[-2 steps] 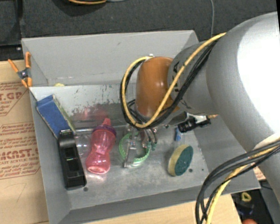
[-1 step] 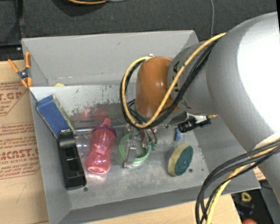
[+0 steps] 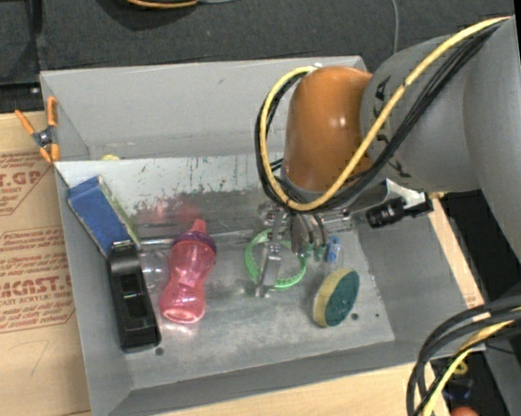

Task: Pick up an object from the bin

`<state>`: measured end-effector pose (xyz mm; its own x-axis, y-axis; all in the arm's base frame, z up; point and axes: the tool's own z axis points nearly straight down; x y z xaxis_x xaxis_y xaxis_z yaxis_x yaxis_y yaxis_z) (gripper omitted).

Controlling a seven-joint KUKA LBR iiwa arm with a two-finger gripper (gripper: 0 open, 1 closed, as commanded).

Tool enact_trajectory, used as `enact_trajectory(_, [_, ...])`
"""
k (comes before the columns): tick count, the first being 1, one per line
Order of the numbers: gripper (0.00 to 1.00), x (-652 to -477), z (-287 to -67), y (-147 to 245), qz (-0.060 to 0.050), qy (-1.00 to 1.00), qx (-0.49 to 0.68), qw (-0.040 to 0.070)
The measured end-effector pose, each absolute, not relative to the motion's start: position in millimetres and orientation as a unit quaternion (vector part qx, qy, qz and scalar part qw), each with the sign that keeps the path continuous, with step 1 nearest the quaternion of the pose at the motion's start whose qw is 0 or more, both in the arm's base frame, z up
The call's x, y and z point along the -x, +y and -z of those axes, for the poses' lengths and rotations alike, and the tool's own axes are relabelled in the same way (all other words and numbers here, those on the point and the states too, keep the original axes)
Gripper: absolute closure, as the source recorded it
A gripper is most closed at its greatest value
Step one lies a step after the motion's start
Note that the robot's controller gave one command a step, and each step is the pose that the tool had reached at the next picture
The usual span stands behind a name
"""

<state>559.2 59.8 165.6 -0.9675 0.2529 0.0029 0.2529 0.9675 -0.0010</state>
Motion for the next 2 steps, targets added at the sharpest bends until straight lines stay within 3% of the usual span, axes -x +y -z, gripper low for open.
enact_trajectory(1, [1.00,-568.9,-189.6,65.8,0.000,-0.992,0.126,-0.001])
enact_trajectory(2, [1.00,-563.9,-212.8,65.8,-0.001,-0.991,0.132,0.006])
